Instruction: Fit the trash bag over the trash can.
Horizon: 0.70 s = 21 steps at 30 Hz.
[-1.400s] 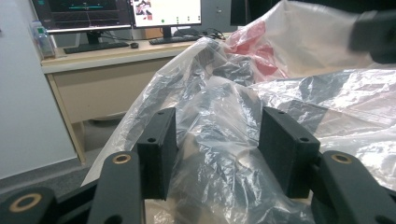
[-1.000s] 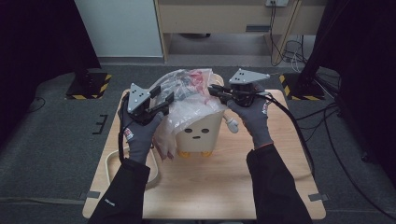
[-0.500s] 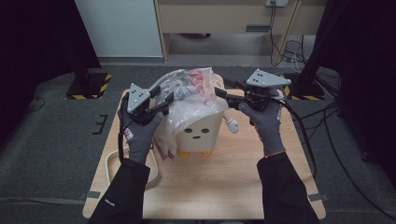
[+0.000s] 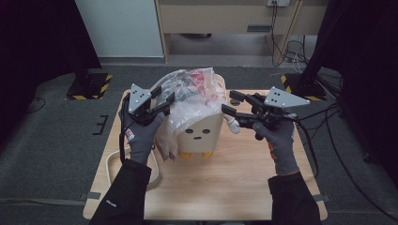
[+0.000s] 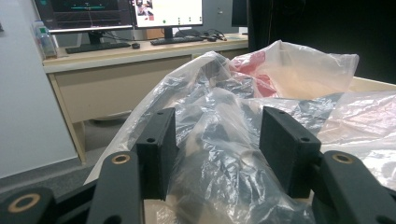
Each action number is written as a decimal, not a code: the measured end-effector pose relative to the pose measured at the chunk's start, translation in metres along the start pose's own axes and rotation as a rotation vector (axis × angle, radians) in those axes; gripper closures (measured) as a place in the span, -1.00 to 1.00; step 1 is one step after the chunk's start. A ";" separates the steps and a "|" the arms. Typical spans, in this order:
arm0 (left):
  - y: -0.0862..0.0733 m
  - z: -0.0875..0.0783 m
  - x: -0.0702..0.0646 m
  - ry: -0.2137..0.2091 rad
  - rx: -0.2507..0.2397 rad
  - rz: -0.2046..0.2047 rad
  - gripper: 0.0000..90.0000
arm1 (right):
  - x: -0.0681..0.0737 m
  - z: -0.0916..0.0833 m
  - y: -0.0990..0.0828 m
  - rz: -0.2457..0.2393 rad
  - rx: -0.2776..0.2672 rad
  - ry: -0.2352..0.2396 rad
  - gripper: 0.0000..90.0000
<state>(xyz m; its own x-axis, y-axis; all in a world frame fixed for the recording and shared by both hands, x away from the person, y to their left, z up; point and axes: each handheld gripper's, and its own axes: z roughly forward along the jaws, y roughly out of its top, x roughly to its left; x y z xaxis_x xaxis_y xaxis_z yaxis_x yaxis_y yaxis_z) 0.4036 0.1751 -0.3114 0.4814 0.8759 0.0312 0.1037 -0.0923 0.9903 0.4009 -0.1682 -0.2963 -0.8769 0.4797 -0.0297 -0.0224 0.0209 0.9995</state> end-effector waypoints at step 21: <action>0.001 -0.001 0.000 -0.008 0.004 0.005 0.01 | -0.007 0.046 -0.001 -0.019 0.220 -0.033 0.87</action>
<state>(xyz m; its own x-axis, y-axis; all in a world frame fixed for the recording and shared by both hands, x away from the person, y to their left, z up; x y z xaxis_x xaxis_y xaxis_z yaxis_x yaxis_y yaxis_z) 0.4028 0.1760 -0.3105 0.4891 0.8715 0.0350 0.1052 -0.0987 0.9895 0.4289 -0.1307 -0.2979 -0.8612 0.5055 -0.0524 0.0693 0.2190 0.9732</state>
